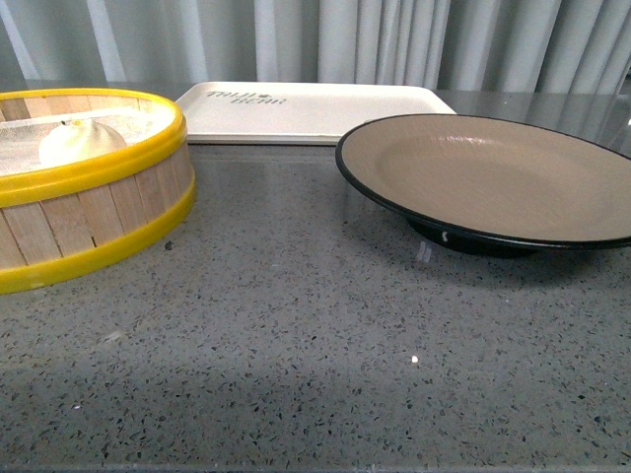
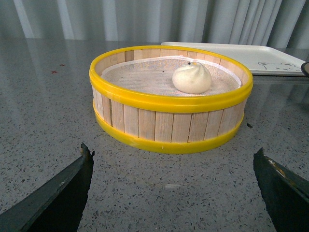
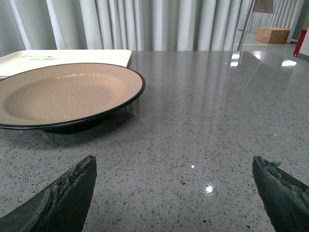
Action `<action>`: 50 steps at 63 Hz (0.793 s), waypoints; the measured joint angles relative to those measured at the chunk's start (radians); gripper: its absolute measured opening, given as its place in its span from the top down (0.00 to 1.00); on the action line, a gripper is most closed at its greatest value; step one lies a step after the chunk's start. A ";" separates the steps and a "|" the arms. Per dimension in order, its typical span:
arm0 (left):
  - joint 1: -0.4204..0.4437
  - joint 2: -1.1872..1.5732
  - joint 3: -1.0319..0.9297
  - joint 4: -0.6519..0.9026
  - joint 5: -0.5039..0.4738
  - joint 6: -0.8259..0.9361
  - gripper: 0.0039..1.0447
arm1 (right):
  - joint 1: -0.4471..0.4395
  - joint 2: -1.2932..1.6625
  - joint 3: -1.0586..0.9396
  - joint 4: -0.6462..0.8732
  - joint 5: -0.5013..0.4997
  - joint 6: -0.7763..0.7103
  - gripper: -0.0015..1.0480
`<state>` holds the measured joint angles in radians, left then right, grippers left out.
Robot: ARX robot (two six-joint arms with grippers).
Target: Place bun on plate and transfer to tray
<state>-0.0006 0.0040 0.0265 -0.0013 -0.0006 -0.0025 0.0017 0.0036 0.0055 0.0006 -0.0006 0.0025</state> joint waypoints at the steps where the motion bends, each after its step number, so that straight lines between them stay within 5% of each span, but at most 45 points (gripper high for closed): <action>1: 0.000 0.000 0.000 0.000 0.000 0.000 0.06 | 0.000 0.000 0.000 0.000 0.000 0.000 0.08; 45: 0.001 0.006 0.003 -0.007 0.007 -0.006 0.06 | 0.000 0.000 0.000 0.000 0.000 0.000 0.08; 50: 0.018 0.231 0.172 -0.363 0.086 -0.086 0.06 | 0.000 0.000 0.000 0.000 0.000 0.000 0.08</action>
<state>0.0177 0.2352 0.1986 -0.3645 0.0853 -0.0883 0.0017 0.0036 0.0055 0.0006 -0.0002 0.0025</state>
